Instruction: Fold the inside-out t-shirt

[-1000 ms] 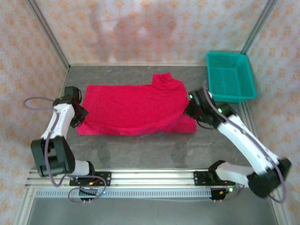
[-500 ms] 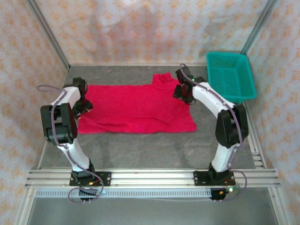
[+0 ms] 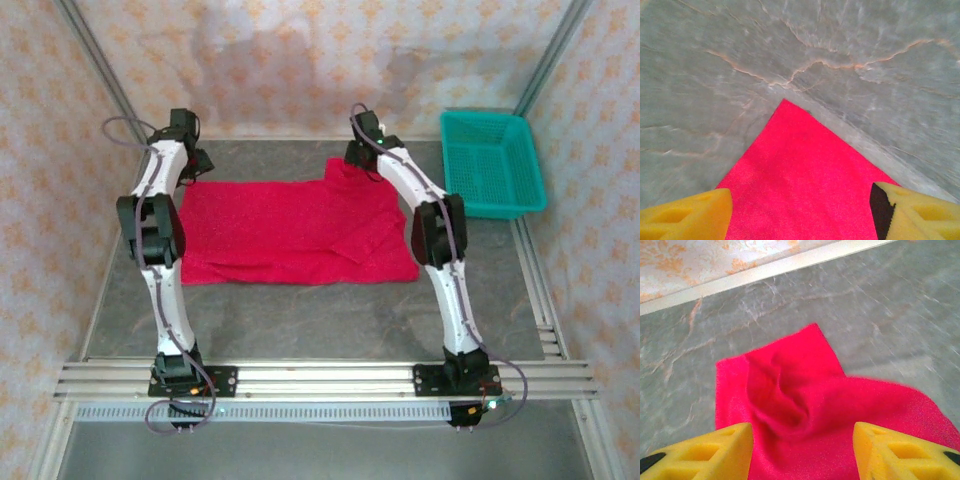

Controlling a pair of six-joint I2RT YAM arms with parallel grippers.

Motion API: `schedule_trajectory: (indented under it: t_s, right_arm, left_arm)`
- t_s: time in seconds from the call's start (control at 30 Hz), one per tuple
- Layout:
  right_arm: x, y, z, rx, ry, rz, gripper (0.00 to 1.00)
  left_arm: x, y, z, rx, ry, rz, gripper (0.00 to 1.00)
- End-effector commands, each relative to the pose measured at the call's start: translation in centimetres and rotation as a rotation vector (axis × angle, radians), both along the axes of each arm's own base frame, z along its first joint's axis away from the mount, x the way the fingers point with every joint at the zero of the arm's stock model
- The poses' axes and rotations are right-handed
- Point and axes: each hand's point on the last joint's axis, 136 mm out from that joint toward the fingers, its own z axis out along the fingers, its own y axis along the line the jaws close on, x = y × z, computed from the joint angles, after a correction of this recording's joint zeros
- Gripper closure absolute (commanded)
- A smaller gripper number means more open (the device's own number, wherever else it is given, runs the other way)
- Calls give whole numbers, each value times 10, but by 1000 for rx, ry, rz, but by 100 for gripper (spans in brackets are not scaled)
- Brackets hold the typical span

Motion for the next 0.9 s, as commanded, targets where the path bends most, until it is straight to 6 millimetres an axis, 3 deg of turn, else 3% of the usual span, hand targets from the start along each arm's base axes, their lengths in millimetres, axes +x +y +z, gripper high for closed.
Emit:
schedule_trajectory:
  t_s: [0.0, 0.13, 0.27, 0.53, 0.67, 0.73, 0.8, 0.87]
  right_arm:
    - [23, -5, -16, -94, -39, 14, 44]
    - [39, -14, -31, -112, -70, -12, 43]
    - [49, -15, -40, -21, -71, -7, 44]
    - [60, 1, -56, 253, -37, 22, 53]
    - [61, 8, -64, 311, -13, 27, 53]
    - [63, 7, -65, 328, -12, 18, 53]
    - [64, 10, -69, 351, -7, 13, 66]
    - [63, 15, -73, 379, 0, 18, 86]
  left_arm:
    - [-6, 9, -14, -8, 82, -23, 26]
    - [5, 16, -24, -13, 68, -21, 26]
    - [12, 14, -35, -32, 70, -31, 26]
    - [14, 10, -68, -82, 112, -22, 31]
    - [10, 10, -79, -80, 142, -28, 35]
    - [7, 9, -86, -87, 158, -29, 41]
    - [6, 6, -92, -102, 168, -32, 55]
    - [5, 5, -95, -110, 176, -28, 72]
